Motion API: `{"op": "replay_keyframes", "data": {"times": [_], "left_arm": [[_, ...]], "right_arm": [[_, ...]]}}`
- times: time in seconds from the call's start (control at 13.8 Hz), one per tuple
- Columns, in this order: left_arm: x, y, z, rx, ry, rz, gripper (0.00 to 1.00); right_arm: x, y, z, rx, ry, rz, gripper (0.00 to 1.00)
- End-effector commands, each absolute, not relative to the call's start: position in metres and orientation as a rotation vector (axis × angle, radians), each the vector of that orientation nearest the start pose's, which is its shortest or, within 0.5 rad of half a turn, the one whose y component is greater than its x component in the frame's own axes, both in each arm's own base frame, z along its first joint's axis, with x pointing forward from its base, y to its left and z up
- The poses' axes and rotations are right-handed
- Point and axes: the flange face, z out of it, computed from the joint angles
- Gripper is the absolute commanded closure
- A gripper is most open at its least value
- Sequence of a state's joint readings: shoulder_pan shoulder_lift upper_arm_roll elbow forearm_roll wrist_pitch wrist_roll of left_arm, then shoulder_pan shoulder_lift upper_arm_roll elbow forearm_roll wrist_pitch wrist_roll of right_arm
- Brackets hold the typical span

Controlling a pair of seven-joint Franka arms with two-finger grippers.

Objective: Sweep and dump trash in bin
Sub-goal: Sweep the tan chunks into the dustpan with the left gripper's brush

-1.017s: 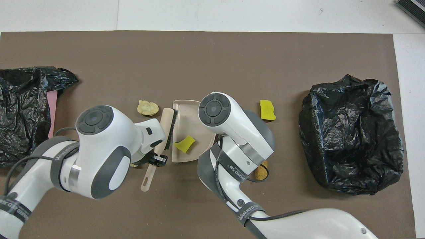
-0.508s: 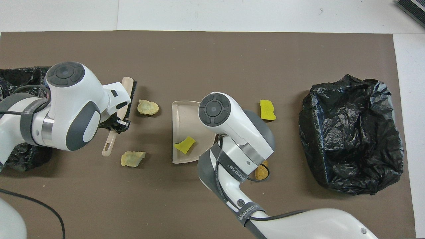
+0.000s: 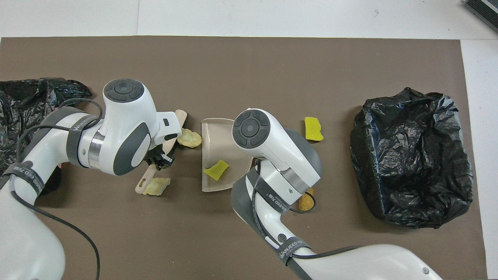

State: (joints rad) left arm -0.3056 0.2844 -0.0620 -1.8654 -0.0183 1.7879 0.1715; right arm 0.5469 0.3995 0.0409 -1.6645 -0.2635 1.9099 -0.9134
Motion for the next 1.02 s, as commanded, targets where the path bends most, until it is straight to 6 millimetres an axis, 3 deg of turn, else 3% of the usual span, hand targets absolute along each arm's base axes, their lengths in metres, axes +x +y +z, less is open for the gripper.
{"op": "replay_keyframes", "data": {"times": [0.0,0.22,0.51,0.8,0.94], "left_arm": [[0.523,-0.212,0.344,-3.096,0.973,0.648,1.00],[0.515,-0.220,0.357,-3.256,0.842,0.714,1.00],[0.506,-0.206,0.394,-3.268,0.445,0.768,1.00],[0.495,-0.179,0.406,-3.060,0.129,0.789,1.00],[0.489,-0.155,0.404,-2.989,-0.044,0.843,1.00]], "right_arm": [[0.544,0.337,0.368,1.968,2.150,-0.272,1.00],[0.545,0.337,0.369,1.969,2.150,-0.263,1.00],[0.546,0.337,0.368,1.968,2.151,-0.252,1.00],[0.547,0.337,0.369,1.968,2.152,-0.243,1.00],[0.548,0.336,0.368,1.958,2.160,-0.245,1.00]]}}
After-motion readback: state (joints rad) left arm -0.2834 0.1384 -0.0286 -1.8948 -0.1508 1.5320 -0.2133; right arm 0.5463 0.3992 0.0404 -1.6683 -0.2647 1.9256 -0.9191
